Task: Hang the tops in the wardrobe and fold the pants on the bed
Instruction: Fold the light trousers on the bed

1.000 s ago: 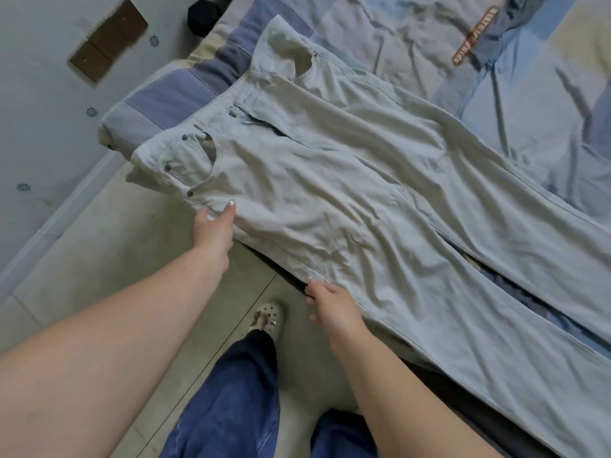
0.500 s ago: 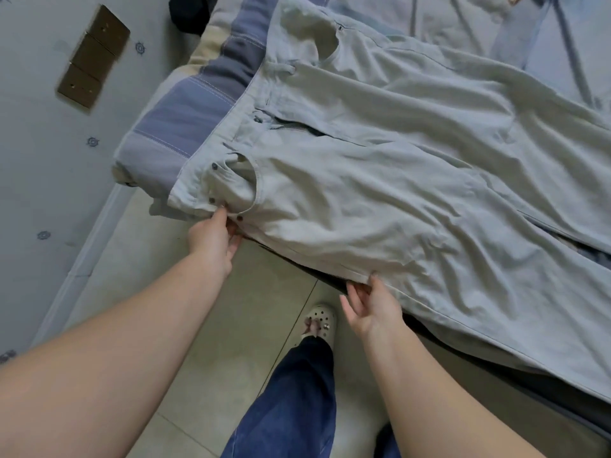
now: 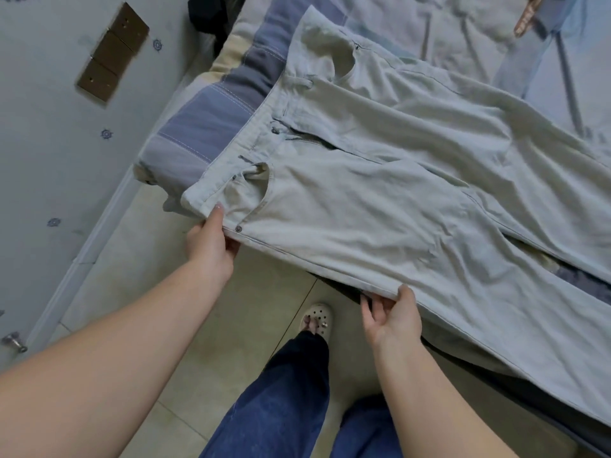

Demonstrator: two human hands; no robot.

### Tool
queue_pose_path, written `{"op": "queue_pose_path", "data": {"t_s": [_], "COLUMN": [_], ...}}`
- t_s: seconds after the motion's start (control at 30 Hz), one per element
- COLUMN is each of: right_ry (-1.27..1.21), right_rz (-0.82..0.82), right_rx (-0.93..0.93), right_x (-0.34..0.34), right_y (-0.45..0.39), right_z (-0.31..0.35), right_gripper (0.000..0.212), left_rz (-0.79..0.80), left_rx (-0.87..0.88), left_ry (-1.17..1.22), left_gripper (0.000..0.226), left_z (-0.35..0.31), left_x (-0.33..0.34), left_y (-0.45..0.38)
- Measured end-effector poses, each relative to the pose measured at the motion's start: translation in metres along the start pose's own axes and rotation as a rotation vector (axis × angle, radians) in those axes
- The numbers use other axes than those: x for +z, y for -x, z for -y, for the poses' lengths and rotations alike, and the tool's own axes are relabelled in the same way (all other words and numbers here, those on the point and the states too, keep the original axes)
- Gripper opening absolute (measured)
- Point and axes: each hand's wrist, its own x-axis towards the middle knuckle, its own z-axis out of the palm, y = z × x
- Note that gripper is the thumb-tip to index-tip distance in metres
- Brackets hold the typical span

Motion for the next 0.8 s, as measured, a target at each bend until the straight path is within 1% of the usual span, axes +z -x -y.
{"op": "queue_pose_path", "data": {"t_s": [0.13, 0.2, 0.27, 0.37, 0.43, 0.6, 0.7, 0.8], "right_ry": [-0.13, -0.139, -0.078, 0.062, 0.13, 0.225, 0.238, 0.233], "right_rz": [0.1, 0.166, 0.246, 0.303, 0.326, 0.29, 0.256, 0.21], "right_rx": [-0.127, -0.207, -0.28, -0.381, -0.407, -0.436, -0.455, -0.475], "right_x": [0.0, 0.003, 0.019, 0.051, 0.078, 0.122, 0.148, 0.182], "right_y": [0.024, 0.034, 0.04, 0.039, 0.036, 0.024, 0.011, -0.009], "right_z": [0.018, 0.041, 0.073, 0.116, 0.14, 0.186, 0.208, 0.228], "right_gripper": [0.009, 0.007, 0.007, 0.007, 0.007, 0.007, 0.009, 0.013], "left_rz": [0.046, 0.094, 0.135, 0.13, 0.122, 0.172, 0.211, 0.274], "left_rx": [-0.015, -0.02, 0.004, 0.064, 0.113, 0.148, 0.121, 0.11], "left_ry": [0.146, 0.162, 0.127, 0.037, 0.013, -0.073, -0.09, -0.197], "left_gripper": [0.027, 0.032, 0.026, 0.006, 0.008, 0.026, 0.027, 0.035], "left_z": [-0.02, -0.03, -0.042, -0.061, -0.073, -0.088, -0.093, -0.095], "left_x": [0.016, 0.029, 0.05, 0.089, 0.117, 0.184, 0.226, 0.272], "left_y": [0.018, 0.025, 0.03, 0.031, 0.028, 0.019, 0.005, -0.018]}}
